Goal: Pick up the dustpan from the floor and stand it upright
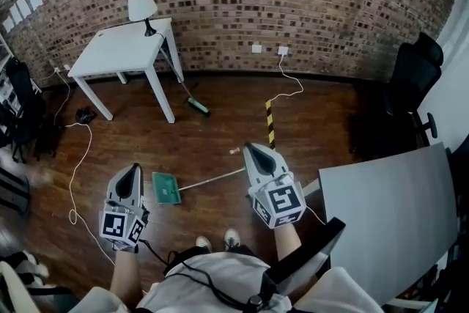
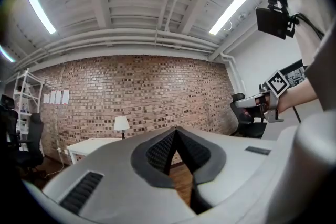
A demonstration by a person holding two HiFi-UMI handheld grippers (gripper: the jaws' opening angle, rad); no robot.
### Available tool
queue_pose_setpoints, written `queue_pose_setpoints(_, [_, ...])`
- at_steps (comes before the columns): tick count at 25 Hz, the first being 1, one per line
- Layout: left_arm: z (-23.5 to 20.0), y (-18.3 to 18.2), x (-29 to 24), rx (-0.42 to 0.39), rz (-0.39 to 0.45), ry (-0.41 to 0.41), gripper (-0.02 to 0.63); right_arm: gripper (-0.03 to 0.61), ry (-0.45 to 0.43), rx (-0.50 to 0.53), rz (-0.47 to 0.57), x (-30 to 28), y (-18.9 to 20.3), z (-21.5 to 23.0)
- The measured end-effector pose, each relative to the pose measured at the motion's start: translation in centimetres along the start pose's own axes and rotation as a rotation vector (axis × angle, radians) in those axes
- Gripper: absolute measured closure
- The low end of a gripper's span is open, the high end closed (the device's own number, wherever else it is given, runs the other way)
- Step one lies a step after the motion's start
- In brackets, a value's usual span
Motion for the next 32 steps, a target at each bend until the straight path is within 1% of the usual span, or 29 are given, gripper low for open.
queue_pose_setpoints(3, [-1.1, 0.3, -0.8, 0.009, 0.003, 0.019, 0.615, 0.595, 0.007, -0.009, -0.002, -1.2, 0.1, -0.2])
queue_pose_setpoints(9, [-4.2, 0.2, -1.2, 0.001, -0.006, 0.011, 0.615, 0.595, 0.022, -0.011, -0.013, -3.1, -0.4, -1.7])
queue_pose_setpoints(12, [-5.3, 0.2, -1.5, 0.011, -0.021, 0.016, 0.615, 0.595, 0.025, -0.021, -0.021, -3.9, -0.7, -2.1])
queue_pose_setpoints(15, [-6.2, 1.1, -1.9, 0.012, -0.07, 0.079, 0.615, 0.595, 0.031, -0.071, 0.003, -4.7, -0.5, -2.4])
queue_pose_setpoints(17, [-6.5, 1.6, -2.0, 0.019, -0.089, 0.13, 0.617, 0.546, 0.021, -0.094, 0.011, -5.2, -0.3, -3.0])
queue_pose_setpoints(18, [-6.7, 1.9, -1.9, 0.026, -0.098, 0.149, 0.606, 0.545, 0.009, -0.098, 0.009, -5.4, -0.2, -3.3])
queue_pose_setpoints(20, [-7.4, 2.4, -1.9, 0.037, -0.122, 0.173, 0.532, 0.545, -0.012, -0.11, 0.004, -5.9, 0.2, -3.9])
queue_pose_setpoints(23, [-8.9, 3.4, -2.4, 0.031, -0.182, 0.197, 0.478, 0.536, -0.013, -0.141, -0.023, -6.8, 1.2, -4.5])
queue_pose_setpoints(24, [-9.5, 3.9, -2.8, 0.022, -0.208, 0.206, 0.472, 0.502, -0.018, -0.15, -0.042, -7.2, 1.7, -4.7])
queue_pose_setpoints(25, [-10.2, 4.5, -3.2, 0.012, -0.236, 0.215, 0.472, 0.465, -0.026, -0.155, -0.064, -7.7, 2.3, -4.9])
queue_pose_setpoints(26, [-10.9, 5.3, -3.6, 0.003, -0.267, 0.225, 0.472, 0.442, -0.033, -0.159, -0.088, -8.3, 3.1, -5.1])
queue_pose_setpoints(29, [-12.2, 8.5, -5.2, -0.016, -0.36, 0.274, 0.472, 0.439, -0.03, -0.177, -0.154, -9.5, 6.0, -4.9])
queue_pose_setpoints(31, [-12.6, 10.8, -6.7, -0.014, -0.411, 0.31, 0.472, 0.405, -0.013, -0.203, -0.187, -10.2, 8.2, -4.0])
queue_pose_setpoints(32, [-12.9, 12.0, -7.4, -0.009, -0.434, 0.325, 0.472, 0.405, -0.003, -0.224, -0.197, -10.7, 9.5, -3.6])
Point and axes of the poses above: the fingertips, and each gripper's own axes: x backward along the fingers, z to its right, y out of its underside, the point moved 10 cm from there along x, backward along the fingers, and after that the axes turned 11 degrees about x, right-handed, at the moved point
